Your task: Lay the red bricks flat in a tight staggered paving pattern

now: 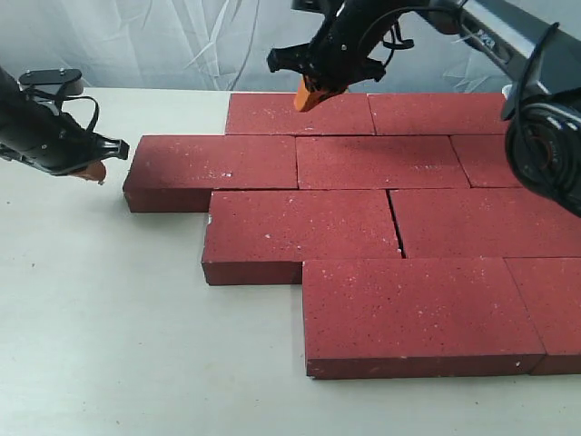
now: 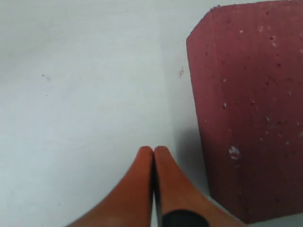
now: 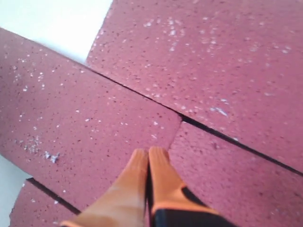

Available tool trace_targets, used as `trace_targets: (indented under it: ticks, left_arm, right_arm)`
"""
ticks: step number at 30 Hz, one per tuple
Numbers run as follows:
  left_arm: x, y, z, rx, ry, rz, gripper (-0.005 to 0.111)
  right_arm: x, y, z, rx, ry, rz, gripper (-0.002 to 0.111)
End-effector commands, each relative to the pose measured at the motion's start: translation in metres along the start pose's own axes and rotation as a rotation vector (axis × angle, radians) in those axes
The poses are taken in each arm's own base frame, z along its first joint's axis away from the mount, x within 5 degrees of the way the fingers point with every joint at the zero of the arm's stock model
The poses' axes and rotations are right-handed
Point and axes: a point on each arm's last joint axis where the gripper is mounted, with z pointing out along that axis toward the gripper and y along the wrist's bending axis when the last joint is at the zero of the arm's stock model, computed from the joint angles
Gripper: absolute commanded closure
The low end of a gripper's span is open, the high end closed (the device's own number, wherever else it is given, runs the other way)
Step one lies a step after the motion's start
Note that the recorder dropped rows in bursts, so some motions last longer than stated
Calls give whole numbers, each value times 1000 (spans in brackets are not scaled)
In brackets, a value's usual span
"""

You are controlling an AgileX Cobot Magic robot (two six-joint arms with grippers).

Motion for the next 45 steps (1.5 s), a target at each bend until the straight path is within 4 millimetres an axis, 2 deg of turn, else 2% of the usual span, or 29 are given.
trace_targets:
  ticks: [1,5,11,16,21,29,35,45]
  left_arm:
    - [5,-6,-12,-10,-47,-17,107]
    - [12,-16,-20,-18,-77,0,107]
    - [22,-41,-29,6,-89,55,107]
    - [33,-59,-25,34,-56,70,107]
    - [50,-77,-18,60,-6,95,107]
    - [81,-108,-9,98,46,124,107]
    - [85,-134,-8,124,0,152,107]
    - [90,-150,-8,143,-12,187,107]
  right_arm:
    - [11,-16,-17,19,37,17,109]
    - [30,-32,-33,70,101,33,109]
    - [73,-56,-75,113,174,128,109]
    - [112,-75,-107,188,116,185,109]
    - [140,-79,-120,218,88,222,109]
    - [150,-71,-121,187,93,240,109]
    - [151,-71,-122,186,96,240,109]
    - [150,-71,-122,181,92,243,109]
